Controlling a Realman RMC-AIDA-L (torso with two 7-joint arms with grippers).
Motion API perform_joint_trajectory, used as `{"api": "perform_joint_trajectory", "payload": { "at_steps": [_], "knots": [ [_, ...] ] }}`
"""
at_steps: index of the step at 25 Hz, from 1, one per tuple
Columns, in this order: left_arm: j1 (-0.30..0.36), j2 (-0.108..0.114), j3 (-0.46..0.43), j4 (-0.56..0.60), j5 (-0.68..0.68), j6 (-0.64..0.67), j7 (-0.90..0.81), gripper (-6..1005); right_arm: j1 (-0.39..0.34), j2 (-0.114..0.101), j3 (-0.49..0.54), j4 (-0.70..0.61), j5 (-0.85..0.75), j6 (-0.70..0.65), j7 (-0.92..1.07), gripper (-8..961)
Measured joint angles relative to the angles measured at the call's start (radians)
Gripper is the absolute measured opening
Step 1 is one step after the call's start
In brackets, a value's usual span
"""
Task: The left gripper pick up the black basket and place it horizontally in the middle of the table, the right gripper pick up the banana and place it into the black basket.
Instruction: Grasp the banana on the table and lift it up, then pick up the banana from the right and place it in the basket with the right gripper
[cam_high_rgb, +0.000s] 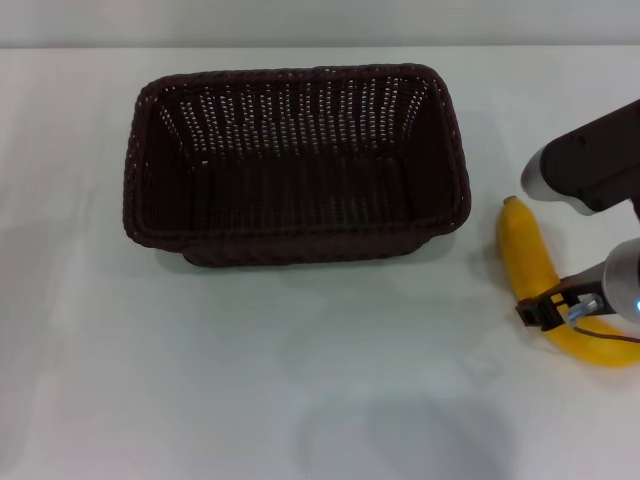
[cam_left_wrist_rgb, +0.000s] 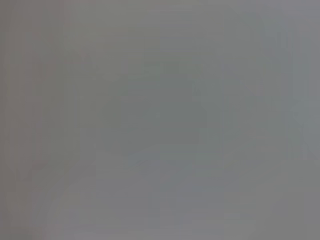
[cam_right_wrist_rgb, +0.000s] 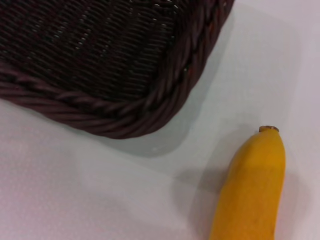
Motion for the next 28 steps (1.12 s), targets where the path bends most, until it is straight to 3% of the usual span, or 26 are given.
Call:
{"api": "perform_joint_trajectory", "payload": {
  "at_steps": [6,10,14,18,24,28],
  "knots": [
    [0.000,0.000,0.000,0.003,-0.001,0.001,-0.002,788,0.001,-0.002,0.015,0.007,-0.036,0.014,-0.005,492],
    [0.000,0.000,0.000,0.003,-0.001,0.001,-0.002,788,0.005,-0.005,0.096,0.017,-0.043,-0.012,-0.062,492],
    [-0.010,0.000,0.000,0.003,-0.001,0.001,-0.003,788,0.032,-0.004,0.225,0.039,-0.044,-0.124,-0.174,491],
    [-0.013,0.000,0.000,0.004,-0.003,-0.006,-0.007,788,0.101,-0.001,0.243,0.044,-0.034,-0.256,-0.230,495],
    [-0.023,0.000,0.000,0.004,-0.006,-0.007,-0.008,788,0.186,0.004,0.167,0.032,0.151,-0.434,-0.384,523],
    [-0.043,-0.001,0.001,-0.001,-0.009,-0.005,-0.008,788,0.222,0.005,0.157,-0.019,0.345,-0.448,-0.545,542]
  ]
}}
